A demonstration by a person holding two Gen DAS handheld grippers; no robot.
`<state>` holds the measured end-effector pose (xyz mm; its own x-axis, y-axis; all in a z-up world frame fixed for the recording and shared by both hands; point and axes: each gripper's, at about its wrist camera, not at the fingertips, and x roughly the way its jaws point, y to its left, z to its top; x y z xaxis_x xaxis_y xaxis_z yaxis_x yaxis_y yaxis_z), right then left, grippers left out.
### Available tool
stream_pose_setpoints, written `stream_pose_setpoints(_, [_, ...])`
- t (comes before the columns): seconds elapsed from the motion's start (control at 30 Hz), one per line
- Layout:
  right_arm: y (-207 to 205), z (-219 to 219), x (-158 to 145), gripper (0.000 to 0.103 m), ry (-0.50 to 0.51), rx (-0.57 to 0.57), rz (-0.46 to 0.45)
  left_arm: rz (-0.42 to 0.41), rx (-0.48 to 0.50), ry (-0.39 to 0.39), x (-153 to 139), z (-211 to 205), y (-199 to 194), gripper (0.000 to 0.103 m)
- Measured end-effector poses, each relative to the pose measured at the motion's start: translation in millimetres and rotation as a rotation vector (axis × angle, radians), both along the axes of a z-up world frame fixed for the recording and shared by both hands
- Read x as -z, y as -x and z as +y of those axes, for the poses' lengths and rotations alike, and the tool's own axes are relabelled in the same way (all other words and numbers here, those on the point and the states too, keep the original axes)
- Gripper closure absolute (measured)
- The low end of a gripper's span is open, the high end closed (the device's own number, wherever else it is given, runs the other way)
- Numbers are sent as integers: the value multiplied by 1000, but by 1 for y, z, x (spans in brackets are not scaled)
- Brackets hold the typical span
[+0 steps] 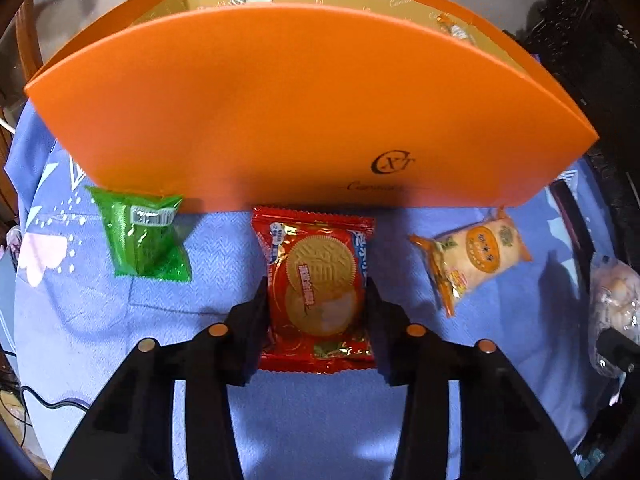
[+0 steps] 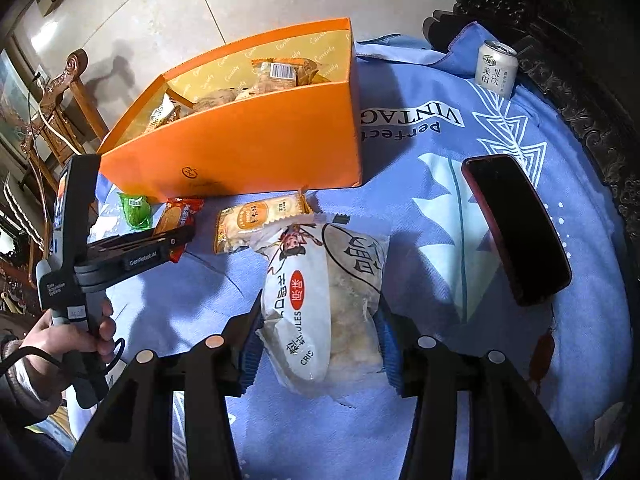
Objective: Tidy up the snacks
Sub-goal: 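Grasp the white round-snack bag with the right tool while the left tool grasps the red cookie pack, then carry both snacks over the orange box and release them inside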
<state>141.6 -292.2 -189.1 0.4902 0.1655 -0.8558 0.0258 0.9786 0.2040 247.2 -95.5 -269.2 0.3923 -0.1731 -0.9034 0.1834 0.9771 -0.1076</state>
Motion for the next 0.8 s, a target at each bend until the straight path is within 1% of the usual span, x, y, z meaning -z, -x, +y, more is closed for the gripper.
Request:
stream_pose_setpoints(0.17, [4,5,-6,52,-4,-4,-11,-24,6,40,-15,9,18,60])
stream_pose_setpoints(0.27, [8,11,-14,52,-7,-16,-29,-48,5,65,-33,20,33,60])
stream_pose_setpoints(0.37, [9,17,-26,52,-17,-33,-53,-99,4,79,-61,33,38,60])
stream_pose_setpoints(0.4, [8,19,-32,52,-18,-39,-67,-119,-2,91,-72,35,38,60])
stream_pose_setpoints(0.47, [5,24,-46,52,-18,-55,-105,-187,-14,117,-105,37,40,60])
stream_pose_setpoints(0.53, [-4,29,-68,52,-24,-73,-163,-247,-13,131,-135,41,36,60])
stream_pose_setpoints(0.6, [-16,33,-89,52,-29,-88,-217,-314,-9,151,-169,45,23,60])
stream_pose_setpoints(0.7, [-39,37,-121,52,-29,-108,-304,-388,-3,171,-207,42,4,60])
stream_pose_setpoints(0.8, [-64,40,-145,52,-26,-118,-367,-424,1,178,-229,37,-19,60])
